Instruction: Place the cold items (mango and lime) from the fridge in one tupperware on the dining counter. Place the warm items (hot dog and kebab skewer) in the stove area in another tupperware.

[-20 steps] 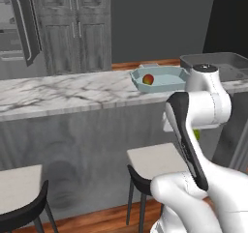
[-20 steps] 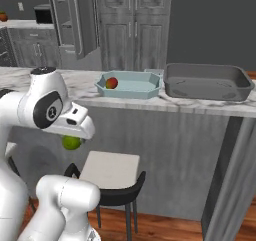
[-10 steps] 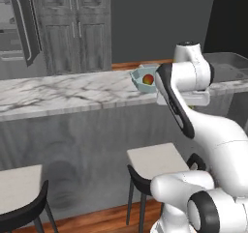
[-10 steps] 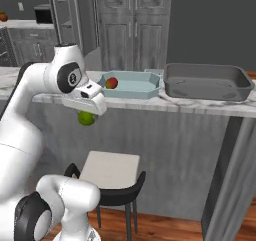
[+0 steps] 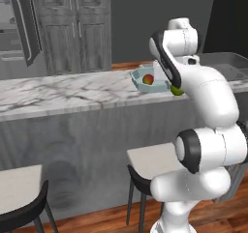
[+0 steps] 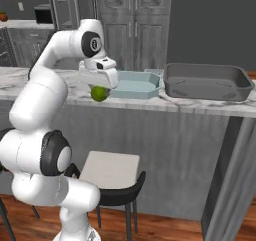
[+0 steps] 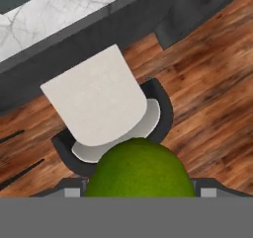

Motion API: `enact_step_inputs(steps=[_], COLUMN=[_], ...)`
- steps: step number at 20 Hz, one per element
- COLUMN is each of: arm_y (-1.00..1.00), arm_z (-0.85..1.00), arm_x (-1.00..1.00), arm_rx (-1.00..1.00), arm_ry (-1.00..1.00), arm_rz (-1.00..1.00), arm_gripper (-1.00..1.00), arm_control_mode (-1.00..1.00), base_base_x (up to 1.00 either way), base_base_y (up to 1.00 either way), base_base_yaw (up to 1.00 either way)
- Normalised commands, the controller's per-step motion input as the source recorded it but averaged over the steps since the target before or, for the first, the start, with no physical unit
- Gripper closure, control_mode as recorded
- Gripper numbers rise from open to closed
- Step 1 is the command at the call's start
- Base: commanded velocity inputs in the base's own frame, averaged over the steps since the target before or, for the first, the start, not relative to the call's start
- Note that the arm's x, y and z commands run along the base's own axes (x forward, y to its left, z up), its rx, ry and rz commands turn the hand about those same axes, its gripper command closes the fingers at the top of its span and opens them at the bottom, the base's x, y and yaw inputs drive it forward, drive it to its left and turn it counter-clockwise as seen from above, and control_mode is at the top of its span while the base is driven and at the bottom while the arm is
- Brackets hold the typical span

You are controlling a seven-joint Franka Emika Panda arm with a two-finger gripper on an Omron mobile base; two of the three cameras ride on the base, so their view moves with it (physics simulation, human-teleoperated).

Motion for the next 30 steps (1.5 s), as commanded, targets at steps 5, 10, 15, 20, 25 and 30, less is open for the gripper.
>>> enact_step_inputs(steps=[5, 10, 15, 20, 25, 30], arm_y=[-0.19, -0.35, -0.27, -0.24, -0.14, -0.11], arm_z=[0.15, 0.00, -0.04, -0.11, -0.17, -0.18], arm_x=[0.77, 1.00, 1.00, 0.93, 0.68, 0.21], arm_rx=[0.04, 0.01, 0.00, 0.00, 0.01, 0.00], arm_ry=[0.00, -0.03, -0.06, -0.13, -0.13, 0.04], arm_rz=[-0.03, 0.03, 0.12, 0.14, 0.09, 0.11], arm_gripper=[1.00, 1.00, 1.00, 1.00, 1.00, 1.00], arm_control_mode=[-1.00, -1.00, -1.00, -1.00, -1.00, -1.00], base_base_x=[0.00, 0.00, 0.00, 0.00, 0.00, 0.00], base_base_y=[0.00, 0.00, 0.00, 0.00, 0.00, 0.00], base_base_yaw=[0.00, 0.00, 0.00, 0.00, 0.00, 0.00])
